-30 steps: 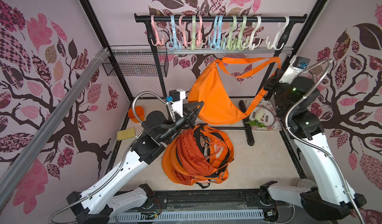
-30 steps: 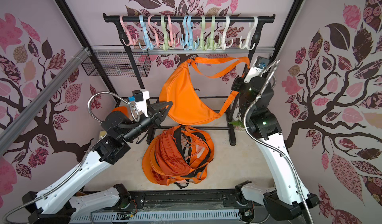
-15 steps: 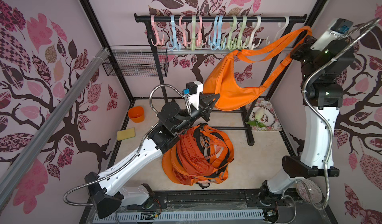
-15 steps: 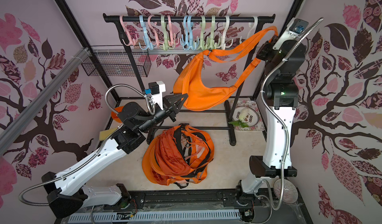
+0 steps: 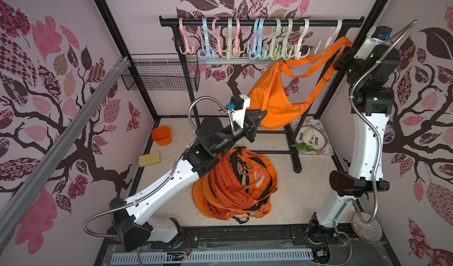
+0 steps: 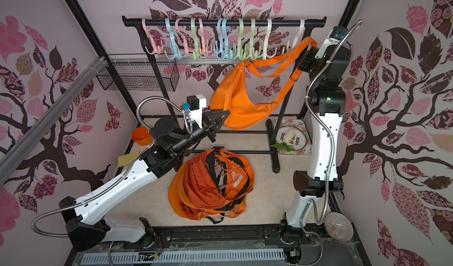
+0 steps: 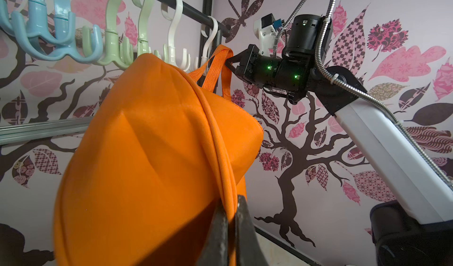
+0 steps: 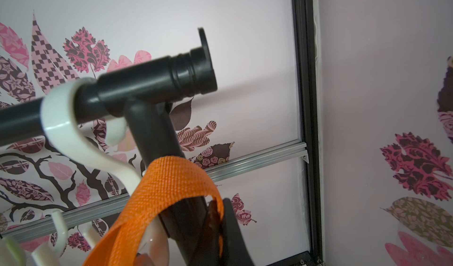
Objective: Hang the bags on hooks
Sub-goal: Hang the bag on the hook.
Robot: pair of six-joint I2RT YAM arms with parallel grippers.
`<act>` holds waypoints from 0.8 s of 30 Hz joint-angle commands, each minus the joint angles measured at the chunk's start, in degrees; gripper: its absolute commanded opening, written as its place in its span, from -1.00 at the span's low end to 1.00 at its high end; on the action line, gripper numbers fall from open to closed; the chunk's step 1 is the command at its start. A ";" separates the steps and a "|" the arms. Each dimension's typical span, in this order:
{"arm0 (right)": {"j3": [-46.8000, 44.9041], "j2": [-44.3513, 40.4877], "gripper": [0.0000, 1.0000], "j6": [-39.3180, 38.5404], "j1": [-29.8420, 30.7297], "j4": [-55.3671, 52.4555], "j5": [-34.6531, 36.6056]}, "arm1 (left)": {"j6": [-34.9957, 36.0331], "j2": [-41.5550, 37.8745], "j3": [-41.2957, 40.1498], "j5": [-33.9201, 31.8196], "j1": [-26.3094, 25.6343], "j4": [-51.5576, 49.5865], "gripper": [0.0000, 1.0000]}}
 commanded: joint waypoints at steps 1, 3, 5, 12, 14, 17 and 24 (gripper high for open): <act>1.38 1.29 -1.00 0.49 -0.25 -1.09 -3.67 | 0.71 -0.06 2.98 -0.43 -0.36 0.38 -1.00; 0.93 1.59 -1.00 0.25 -0.29 -2.68 -5.89 | 0.46 -0.06 2.71 -0.68 -0.35 0.03 -1.00; 0.01 1.42 -1.00 0.05 -0.32 -4.14 -7.68 | 0.16 -0.33 2.21 -0.87 -0.35 0.01 -1.00; -9.87 -2.87 -1.00 -1.55 -0.25 -4.49 -12.35 | 0.00 -1.00 0.36 -1.69 -0.44 -0.54 -1.00; -12.70 -4.33 -1.00 -2.09 -0.24 -4.17 -13.08 | -0.07 -1.23 -0.13 -2.13 -0.49 -0.85 -1.00; -17.77 -7.34 -1.00 -2.40 -0.24 -2.28 -13.78 | -0.02 -1.68 -0.89 -2.62 -0.46 -0.76 -1.00; -25.80 -13.15 -1.00 -2.21 -0.25 2.40 -14.88 | -0.10 -2.47 -1.40 -3.20 -0.44 -0.76 -1.00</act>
